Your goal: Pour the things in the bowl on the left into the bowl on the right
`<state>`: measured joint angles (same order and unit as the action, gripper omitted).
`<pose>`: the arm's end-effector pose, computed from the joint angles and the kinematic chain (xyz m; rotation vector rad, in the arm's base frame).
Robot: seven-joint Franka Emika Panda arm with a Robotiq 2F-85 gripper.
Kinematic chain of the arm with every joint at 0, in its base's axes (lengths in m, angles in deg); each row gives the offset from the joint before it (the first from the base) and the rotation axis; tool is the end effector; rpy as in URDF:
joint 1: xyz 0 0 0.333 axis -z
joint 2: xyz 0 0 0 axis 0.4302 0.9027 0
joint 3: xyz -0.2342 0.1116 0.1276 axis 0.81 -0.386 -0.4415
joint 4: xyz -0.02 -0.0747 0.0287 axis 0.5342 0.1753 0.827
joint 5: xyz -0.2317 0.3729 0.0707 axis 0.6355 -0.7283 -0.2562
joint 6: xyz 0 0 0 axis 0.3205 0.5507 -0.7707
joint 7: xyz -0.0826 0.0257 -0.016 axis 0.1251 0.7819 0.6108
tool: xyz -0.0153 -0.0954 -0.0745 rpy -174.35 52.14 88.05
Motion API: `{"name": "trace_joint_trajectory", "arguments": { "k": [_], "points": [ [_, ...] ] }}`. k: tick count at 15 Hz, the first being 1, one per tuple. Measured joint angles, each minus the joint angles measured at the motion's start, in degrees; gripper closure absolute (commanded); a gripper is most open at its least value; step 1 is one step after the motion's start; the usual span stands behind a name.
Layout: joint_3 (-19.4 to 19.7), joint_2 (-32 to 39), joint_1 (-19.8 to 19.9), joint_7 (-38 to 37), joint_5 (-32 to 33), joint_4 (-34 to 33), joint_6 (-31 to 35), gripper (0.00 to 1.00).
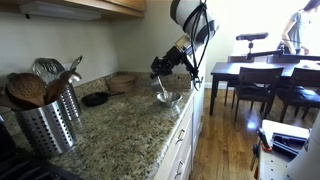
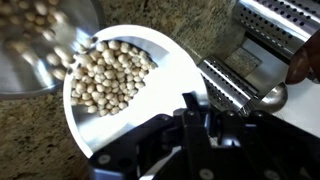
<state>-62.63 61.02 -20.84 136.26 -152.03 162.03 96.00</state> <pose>0.5370 -0.0904 0.2722 -2.3683 0.3048 -0.8280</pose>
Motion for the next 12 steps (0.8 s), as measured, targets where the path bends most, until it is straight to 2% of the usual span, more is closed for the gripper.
{"name": "trace_joint_trajectory", "arguments": {
  "k": [12],
  "points": [
    [0.0, -0.4, 0.0, 4.1, -4.4, 0.7, 0.0, 0.96]
  ]
}}
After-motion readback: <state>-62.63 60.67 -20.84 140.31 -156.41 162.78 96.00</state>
